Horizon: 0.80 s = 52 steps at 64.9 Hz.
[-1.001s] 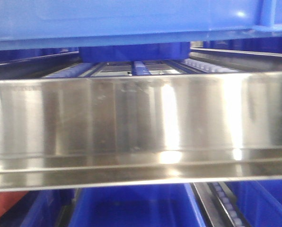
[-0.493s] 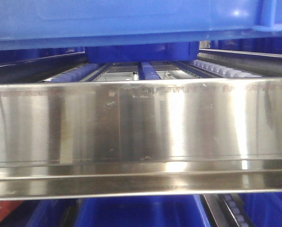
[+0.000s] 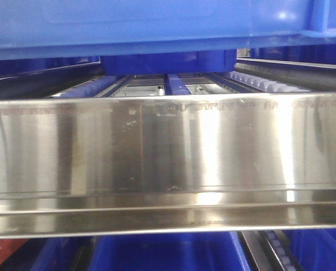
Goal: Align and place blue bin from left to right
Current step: 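Lower the blue bin with both grippers onto the rack's top rollers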
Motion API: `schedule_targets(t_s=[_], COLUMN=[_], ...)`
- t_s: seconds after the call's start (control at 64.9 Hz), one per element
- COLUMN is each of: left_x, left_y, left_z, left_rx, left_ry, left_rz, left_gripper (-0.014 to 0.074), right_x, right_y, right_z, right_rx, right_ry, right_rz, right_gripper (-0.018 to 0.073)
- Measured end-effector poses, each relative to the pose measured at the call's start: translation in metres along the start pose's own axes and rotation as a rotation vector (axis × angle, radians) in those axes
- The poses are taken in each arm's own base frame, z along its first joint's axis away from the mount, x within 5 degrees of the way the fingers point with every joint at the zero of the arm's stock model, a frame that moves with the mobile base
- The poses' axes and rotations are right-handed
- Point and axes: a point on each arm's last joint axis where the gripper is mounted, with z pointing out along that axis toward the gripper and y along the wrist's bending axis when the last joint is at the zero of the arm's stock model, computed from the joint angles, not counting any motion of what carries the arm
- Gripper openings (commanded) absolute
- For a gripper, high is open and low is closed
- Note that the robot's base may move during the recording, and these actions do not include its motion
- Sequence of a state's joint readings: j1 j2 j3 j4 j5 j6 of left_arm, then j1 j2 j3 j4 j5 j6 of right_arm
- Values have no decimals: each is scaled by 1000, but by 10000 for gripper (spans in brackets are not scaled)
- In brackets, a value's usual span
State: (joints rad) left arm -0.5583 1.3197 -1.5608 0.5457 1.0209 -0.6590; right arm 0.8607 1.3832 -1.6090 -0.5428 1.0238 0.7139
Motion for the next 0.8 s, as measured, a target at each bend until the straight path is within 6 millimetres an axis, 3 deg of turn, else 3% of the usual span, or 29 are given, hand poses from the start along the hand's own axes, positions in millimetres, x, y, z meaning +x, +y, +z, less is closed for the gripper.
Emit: schedule_targets(t_s=[0.508, 0.801], left_x=[0, 4], left_y=[-4, -17], left_z=[6, 54], left_rx=[15, 34], left_ry=[-1, 69], left_rz=[2, -31], left_gripper=[-111, -111], right_x=[-1, -1], right_y=[-5, -15], right_z=[6, 45], right_rx=[20, 91], right_ry=[6, 53], right_rz=[14, 39], right_gripper=[-79, -79])
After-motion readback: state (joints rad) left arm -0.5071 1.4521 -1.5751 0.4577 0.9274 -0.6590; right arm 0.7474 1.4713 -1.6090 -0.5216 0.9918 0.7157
